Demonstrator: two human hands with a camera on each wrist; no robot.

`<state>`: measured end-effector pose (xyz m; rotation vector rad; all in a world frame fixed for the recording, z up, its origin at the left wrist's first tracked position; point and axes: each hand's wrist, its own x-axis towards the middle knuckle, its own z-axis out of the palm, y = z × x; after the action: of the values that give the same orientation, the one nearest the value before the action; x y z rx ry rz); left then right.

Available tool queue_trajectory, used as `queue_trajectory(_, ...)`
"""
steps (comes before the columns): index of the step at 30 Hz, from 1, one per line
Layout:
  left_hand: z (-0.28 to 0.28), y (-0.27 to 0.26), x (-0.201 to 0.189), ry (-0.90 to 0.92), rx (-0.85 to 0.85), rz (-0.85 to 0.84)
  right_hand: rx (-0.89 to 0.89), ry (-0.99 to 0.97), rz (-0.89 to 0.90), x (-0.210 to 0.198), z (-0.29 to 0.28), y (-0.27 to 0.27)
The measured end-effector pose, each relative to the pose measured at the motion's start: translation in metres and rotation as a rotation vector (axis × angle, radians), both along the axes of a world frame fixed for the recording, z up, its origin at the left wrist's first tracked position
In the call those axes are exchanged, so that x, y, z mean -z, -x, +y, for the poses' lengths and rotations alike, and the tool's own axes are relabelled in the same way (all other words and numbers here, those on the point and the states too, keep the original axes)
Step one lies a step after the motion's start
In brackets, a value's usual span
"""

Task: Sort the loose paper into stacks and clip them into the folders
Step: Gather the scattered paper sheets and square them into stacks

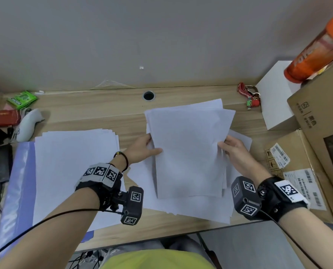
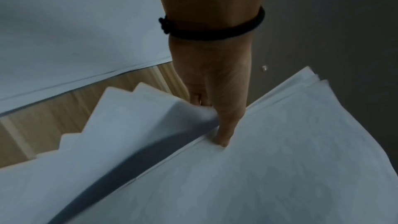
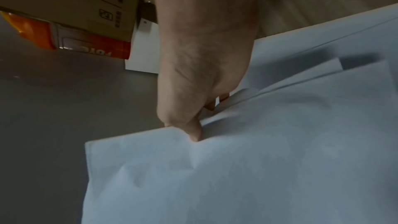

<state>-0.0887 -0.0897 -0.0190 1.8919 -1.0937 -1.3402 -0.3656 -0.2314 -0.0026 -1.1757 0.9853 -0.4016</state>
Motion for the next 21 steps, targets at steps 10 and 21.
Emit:
queue_trajectory(10, 0.018, 0.001, -0.011, 0.011, -0.287, 0.202, 0.366, 0.042, 0.228, 0.039, -0.004, 0.013)
queue_trajectory(21, 0.038, -0.009, 0.005, 0.008, -0.518, 0.254, 0.146, -0.455, 0.213, 0.056, 0.032, 0.006)
